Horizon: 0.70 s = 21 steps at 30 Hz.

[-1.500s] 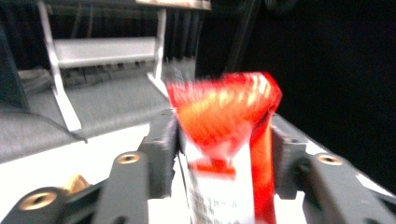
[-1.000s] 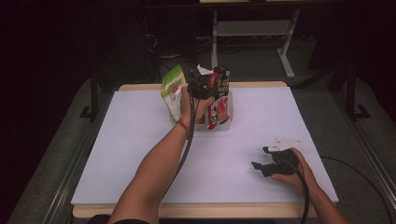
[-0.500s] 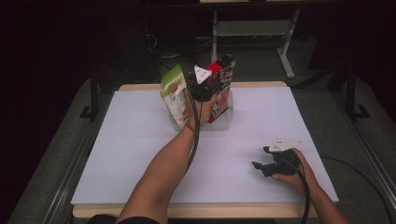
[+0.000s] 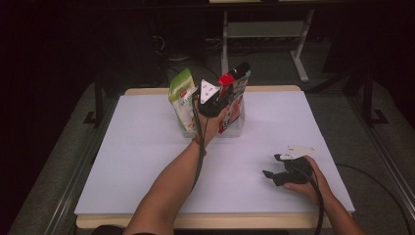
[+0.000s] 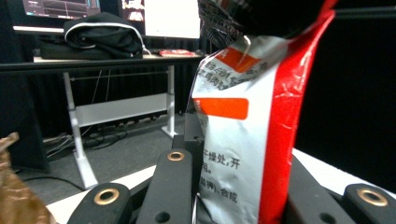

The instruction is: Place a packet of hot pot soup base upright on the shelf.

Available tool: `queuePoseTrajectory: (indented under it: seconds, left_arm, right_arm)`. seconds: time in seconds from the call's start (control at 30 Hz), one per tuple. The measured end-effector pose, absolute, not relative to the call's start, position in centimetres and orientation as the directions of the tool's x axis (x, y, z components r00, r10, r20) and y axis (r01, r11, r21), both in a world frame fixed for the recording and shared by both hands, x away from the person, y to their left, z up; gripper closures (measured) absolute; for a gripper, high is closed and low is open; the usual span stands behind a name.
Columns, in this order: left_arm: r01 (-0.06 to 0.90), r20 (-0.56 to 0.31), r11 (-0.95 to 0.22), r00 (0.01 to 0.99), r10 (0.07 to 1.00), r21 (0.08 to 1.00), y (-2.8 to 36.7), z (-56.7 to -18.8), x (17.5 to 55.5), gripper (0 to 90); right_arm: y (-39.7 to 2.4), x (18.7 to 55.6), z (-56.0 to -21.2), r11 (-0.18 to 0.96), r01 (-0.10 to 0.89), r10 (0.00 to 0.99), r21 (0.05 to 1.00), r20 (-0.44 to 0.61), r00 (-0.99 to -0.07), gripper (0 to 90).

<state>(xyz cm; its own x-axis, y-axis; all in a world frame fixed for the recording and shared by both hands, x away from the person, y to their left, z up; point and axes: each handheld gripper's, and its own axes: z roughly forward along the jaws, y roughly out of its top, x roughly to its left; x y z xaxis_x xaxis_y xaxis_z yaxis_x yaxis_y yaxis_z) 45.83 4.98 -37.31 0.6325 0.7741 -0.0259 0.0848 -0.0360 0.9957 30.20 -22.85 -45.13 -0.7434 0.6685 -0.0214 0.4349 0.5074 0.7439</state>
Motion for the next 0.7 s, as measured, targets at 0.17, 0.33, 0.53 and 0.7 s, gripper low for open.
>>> queuePoseTrajectory:
  seconds: [0.17,0.33,0.53,0.7]
  left_arm:
    - [0.099,0.005,-0.092,0.657,0.754,0.991,5.3,-37.1,46.0,78.4]
    - [0.082,0.027,-0.112,0.677,0.735,0.990,5.5,-37.3,45.8,78.2]
    - [0.069,0.047,-0.131,0.697,0.715,0.989,6.2,-37.7,45.5,76.9]
    - [0.080,0.054,-0.147,0.679,0.732,0.986,6.5,-38.0,45.7,74.3]
  right_arm:
    - [-22.9,30.1,-45.1,0.511,0.432,0.666,0.743,-0.025,-0.745,23.8]
    - [-23.0,30.1,-45.1,0.507,0.434,0.668,0.744,-0.021,-0.744,23.7]
    - [-22.6,30.0,-45.2,0.518,0.433,0.663,0.737,-0.027,-0.748,23.8]
    - [-22.7,30.0,-45.2,0.520,0.433,0.662,0.737,-0.028,-0.749,23.5]
